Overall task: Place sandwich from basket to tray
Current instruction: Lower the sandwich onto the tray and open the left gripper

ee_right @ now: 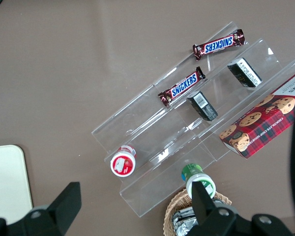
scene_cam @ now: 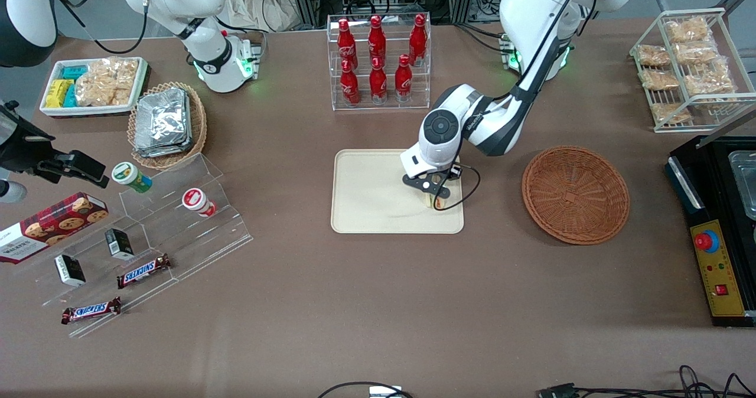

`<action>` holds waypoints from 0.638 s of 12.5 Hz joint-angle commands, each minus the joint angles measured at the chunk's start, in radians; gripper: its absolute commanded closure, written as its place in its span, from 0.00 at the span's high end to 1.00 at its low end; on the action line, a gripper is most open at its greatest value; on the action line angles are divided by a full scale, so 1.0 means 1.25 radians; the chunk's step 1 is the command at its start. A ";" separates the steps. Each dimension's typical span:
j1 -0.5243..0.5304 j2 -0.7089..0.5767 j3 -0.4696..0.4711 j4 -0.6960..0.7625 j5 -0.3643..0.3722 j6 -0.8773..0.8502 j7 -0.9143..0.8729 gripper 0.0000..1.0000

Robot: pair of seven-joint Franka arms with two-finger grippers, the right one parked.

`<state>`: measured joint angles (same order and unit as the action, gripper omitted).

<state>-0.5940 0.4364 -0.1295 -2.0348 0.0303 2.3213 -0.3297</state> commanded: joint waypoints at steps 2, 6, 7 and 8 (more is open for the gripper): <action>-0.010 -0.003 0.005 0.004 0.025 0.002 -0.020 1.00; 0.005 -0.059 0.016 0.015 0.022 -0.042 -0.063 1.00; 0.005 -0.076 0.031 0.015 0.024 -0.043 -0.097 1.00; 0.005 -0.096 0.056 0.017 0.024 -0.043 -0.119 1.00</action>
<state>-0.5878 0.3828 -0.0979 -2.0073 0.0455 2.2970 -0.4138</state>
